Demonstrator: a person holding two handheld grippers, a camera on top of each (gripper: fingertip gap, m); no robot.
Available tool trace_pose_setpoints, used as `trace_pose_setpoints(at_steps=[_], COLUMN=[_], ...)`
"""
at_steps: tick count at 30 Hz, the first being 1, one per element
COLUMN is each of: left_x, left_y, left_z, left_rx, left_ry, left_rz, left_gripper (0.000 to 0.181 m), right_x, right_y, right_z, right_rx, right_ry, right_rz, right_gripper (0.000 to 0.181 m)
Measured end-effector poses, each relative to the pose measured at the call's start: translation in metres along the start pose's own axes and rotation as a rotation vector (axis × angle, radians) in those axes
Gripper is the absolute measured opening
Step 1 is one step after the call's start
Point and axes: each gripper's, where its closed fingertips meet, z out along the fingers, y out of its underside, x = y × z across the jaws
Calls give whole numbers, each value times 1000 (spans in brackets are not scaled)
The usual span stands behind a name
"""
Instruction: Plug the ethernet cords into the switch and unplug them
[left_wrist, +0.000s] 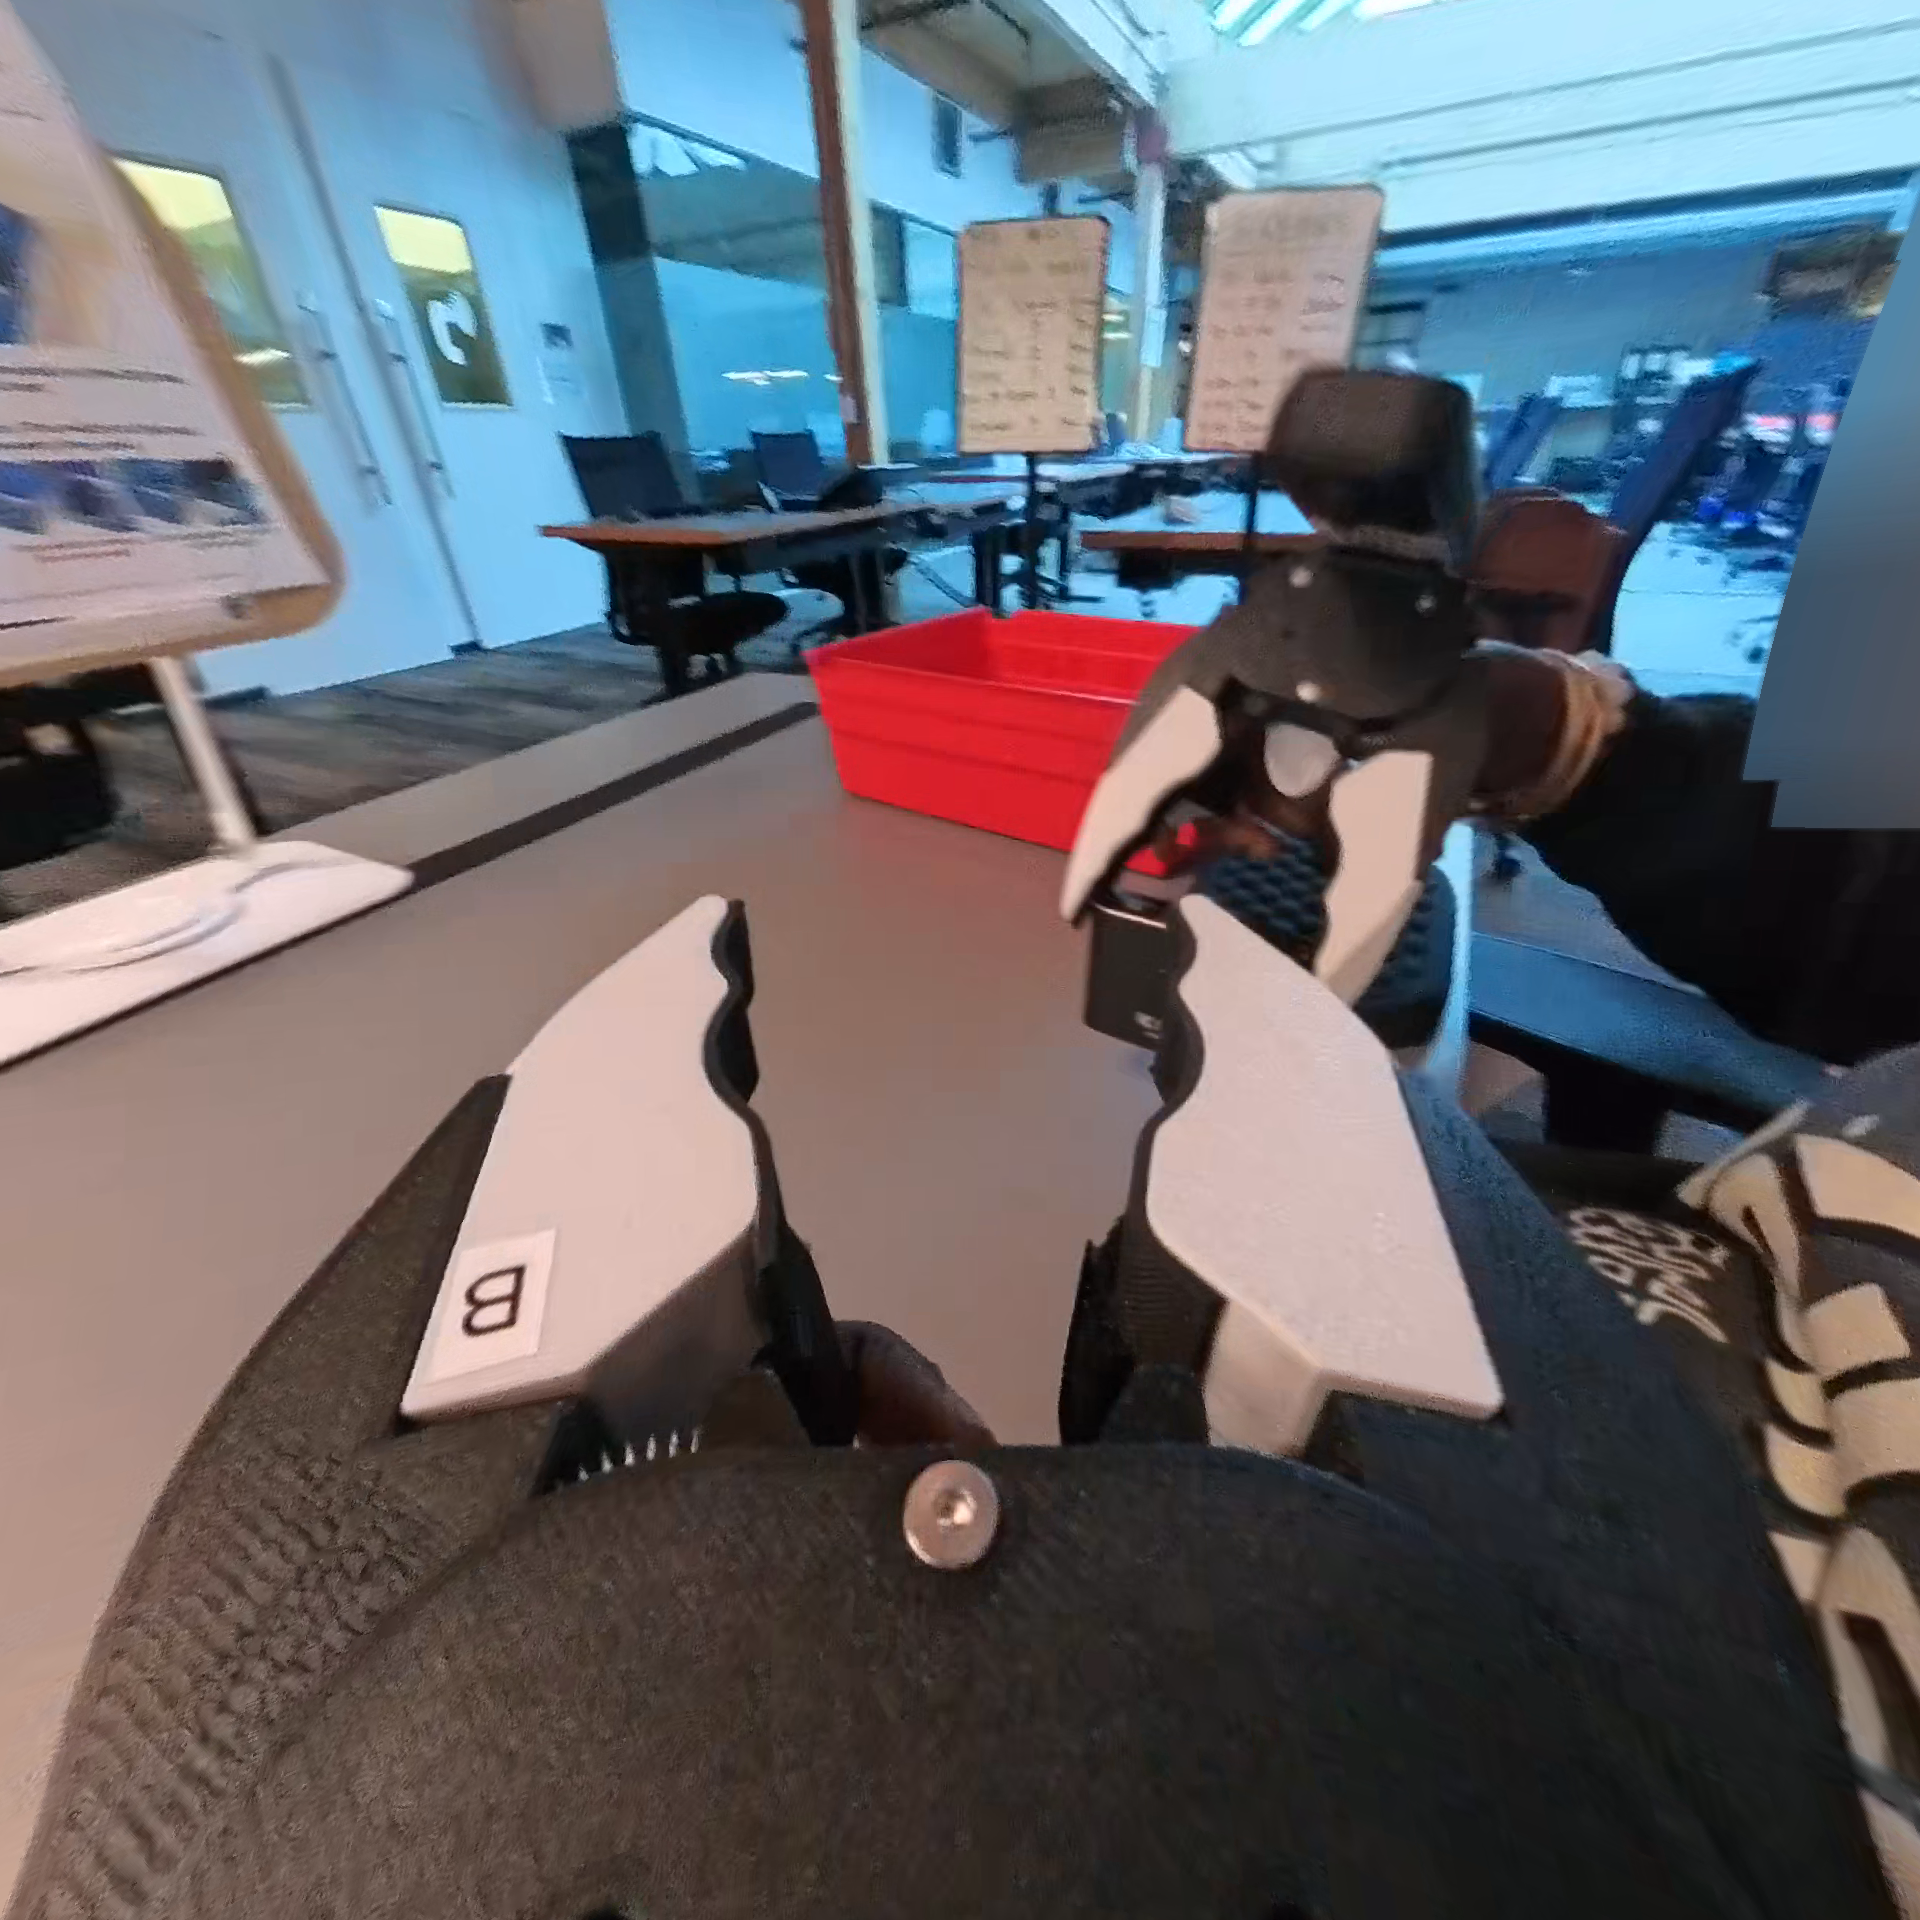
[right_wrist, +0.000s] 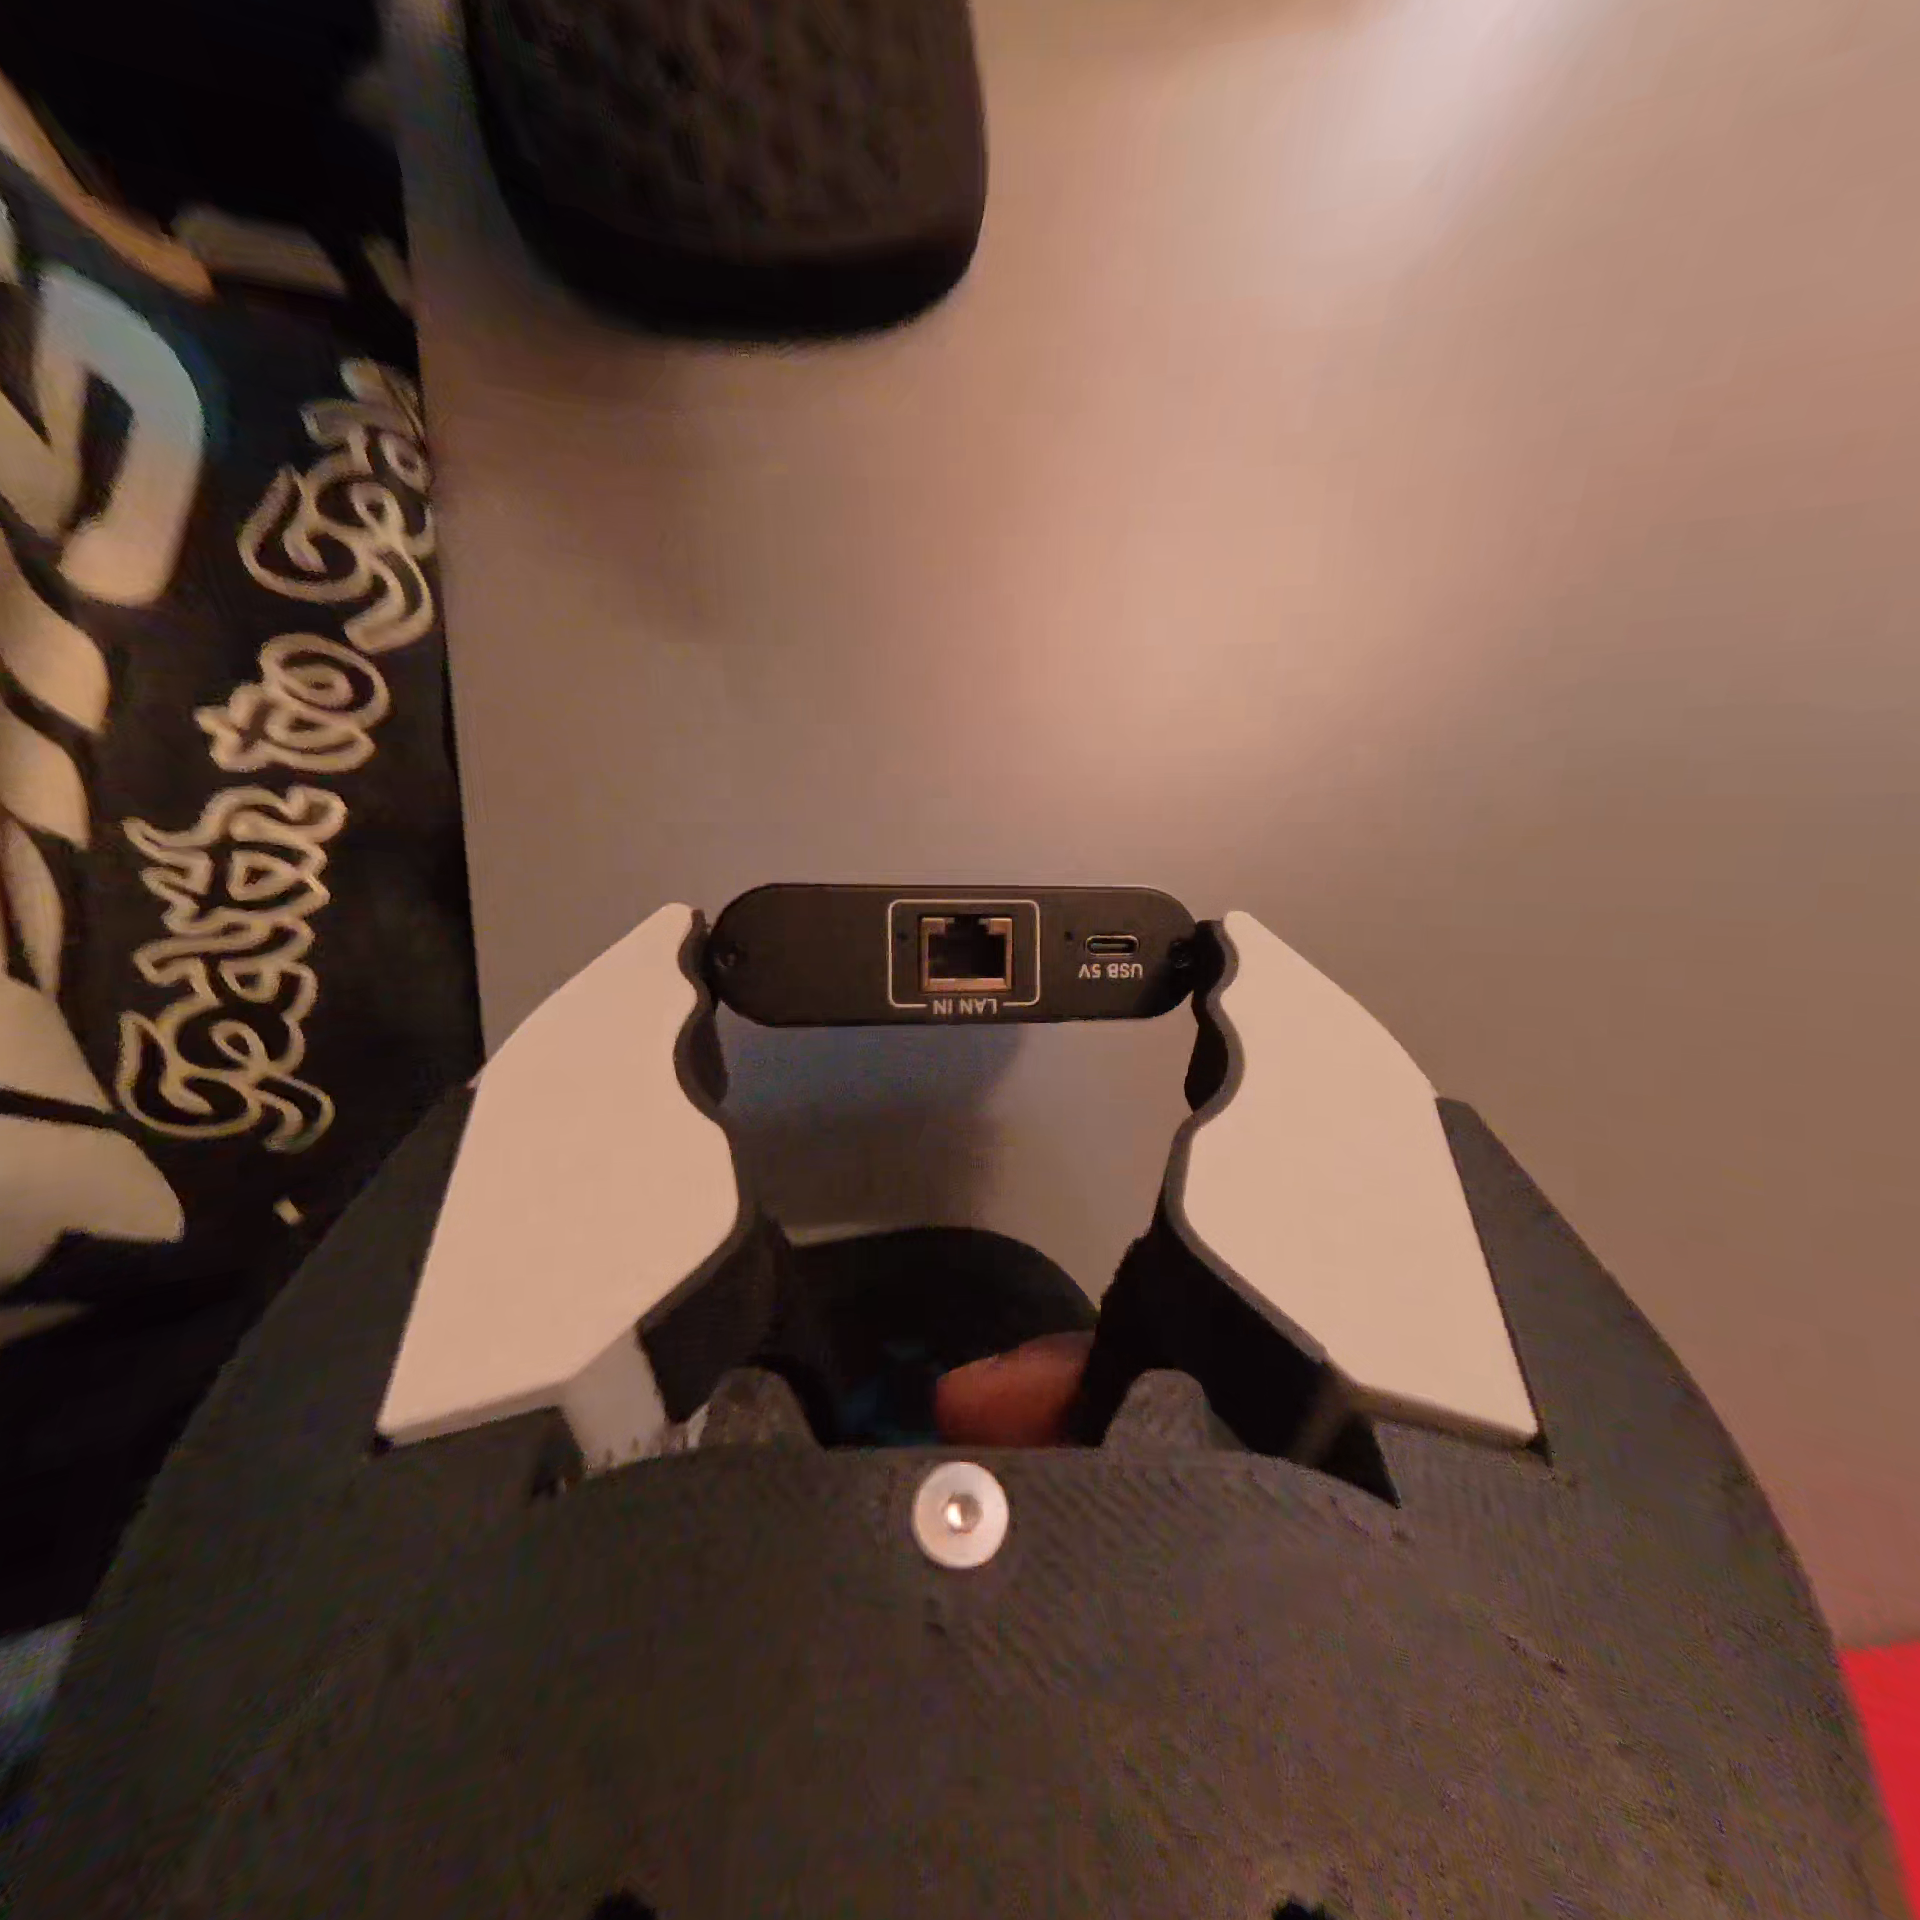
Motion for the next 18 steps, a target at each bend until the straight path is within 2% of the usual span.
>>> trace_pose_setpoints(at_steps=[4,7,11,12,14,16,18], left_x=[-17,-17,-16,-14,-14,-15,-20], left_y=[-2,7,9,8,4,1,-3], left_z=[-14,-17,-18,-18,-19,-22,-28], left_rx=[-23,-84,-98,-93,-79,-76,-85], left_ry=[-69,-79,-68,-60,-56,-59,-86], left_rz=[44,94,92,82,70,71,83], left_gripper=[74,74,74,74,74,75,77], right_x=[5,3,0,1,4,10,22], right_y=[19,22,23,20,5,-19,-34], right_z=[13,17,14,13,5,-12,-37], right_rx=[-131,-140,-129,-100,27,256,513], right_ry=[-11,-35,-55,-39,3,83,218], right_rz=[-71,-71,-108,-113,-97,-87,-71], right_gripper=[88,88,92,111,132,142,143])
